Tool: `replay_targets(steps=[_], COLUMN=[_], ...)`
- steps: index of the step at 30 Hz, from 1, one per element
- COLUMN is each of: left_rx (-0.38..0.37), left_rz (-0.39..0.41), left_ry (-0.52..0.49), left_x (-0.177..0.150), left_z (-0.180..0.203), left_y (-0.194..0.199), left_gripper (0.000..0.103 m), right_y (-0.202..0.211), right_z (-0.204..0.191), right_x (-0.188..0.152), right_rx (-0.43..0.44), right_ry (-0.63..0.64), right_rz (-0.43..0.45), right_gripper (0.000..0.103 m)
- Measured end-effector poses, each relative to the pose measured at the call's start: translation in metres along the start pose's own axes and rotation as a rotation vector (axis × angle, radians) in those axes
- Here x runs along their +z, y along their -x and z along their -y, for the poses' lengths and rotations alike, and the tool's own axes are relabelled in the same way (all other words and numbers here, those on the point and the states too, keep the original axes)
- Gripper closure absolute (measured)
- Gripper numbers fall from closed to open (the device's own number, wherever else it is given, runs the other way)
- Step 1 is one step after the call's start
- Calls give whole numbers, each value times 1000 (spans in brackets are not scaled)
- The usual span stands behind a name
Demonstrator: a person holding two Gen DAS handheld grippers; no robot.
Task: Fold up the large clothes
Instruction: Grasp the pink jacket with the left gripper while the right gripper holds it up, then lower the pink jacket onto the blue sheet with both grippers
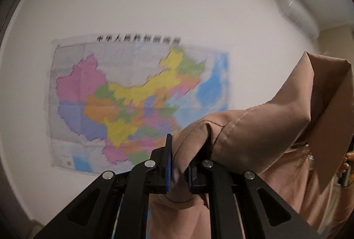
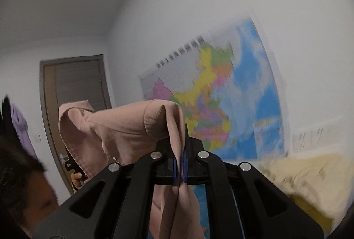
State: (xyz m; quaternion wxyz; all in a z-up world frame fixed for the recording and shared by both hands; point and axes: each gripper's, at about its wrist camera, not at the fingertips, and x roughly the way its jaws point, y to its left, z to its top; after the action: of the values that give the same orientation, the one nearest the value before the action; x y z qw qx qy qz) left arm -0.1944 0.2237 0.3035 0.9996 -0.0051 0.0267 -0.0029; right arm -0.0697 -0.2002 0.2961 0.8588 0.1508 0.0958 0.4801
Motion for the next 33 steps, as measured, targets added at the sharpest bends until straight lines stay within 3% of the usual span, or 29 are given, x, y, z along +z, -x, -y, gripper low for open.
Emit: replay_targets(steps=[2, 4, 5, 8, 11, 14, 18, 20, 22, 24, 25, 27, 29, 31, 33], left_rx=[35, 58, 78, 110, 113, 127, 130, 122, 93, 73, 92, 65, 66, 58, 41], left_rz=[-91, -231, -325, -519, -750, -863, -891, -883, -882, -938, -959, -946, -911, -885, -861], left_ry=[-7, 22, 41, 62, 111, 137, 188, 216, 218, 256, 279, 273, 235, 195, 161], left_x=[-13, -43, -69, -144, -246, -301, -307, -300, -294, -300, -304, -302, -298, -291, -283], left_z=[-5, -15, -22, -33, -47, -56, -78, -89, -91, -99, -105, -104, -105, -100, -98], left_y=[-42, -106, -148, -226, -303, -341, -362, -367, -382, -396, -400, -396, -386, -375, -371], left_gripper=[94, 94, 94, 94, 94, 94, 94, 93, 86, 73, 73, 68, 66, 62, 56], right_y=[-32, -75, -89, -145, -194, -218, -224, -222, -225, -237, -241, -239, -229, -225, -232], right_z=[41, 96, 117, 185, 243, 270, 280, 289, 301, 309, 310, 304, 279, 247, 215], right_x=[-15, -42, -55, -121, -187, -219, -212, -194, -187, -193, -197, -198, -189, -176, -168], right_rx=[-32, -87, -113, -226, -284, -327, -344, -341, -363, -417, -459, -524, -617, -630, -546], right_ry=[-86, -211, -239, -359, -463, -499, -474, -486, -499, -489, -481, -444, -329, -225, -149], right_rz=[-77, -171, -218, -387, -544, -616, -602, -536, -509, -571, -598, -614, -576, -522, -501], right_gripper=[99, 99, 99, 98, 98, 98, 99, 99, 99, 97, 93, 71, 54, 51, 50])
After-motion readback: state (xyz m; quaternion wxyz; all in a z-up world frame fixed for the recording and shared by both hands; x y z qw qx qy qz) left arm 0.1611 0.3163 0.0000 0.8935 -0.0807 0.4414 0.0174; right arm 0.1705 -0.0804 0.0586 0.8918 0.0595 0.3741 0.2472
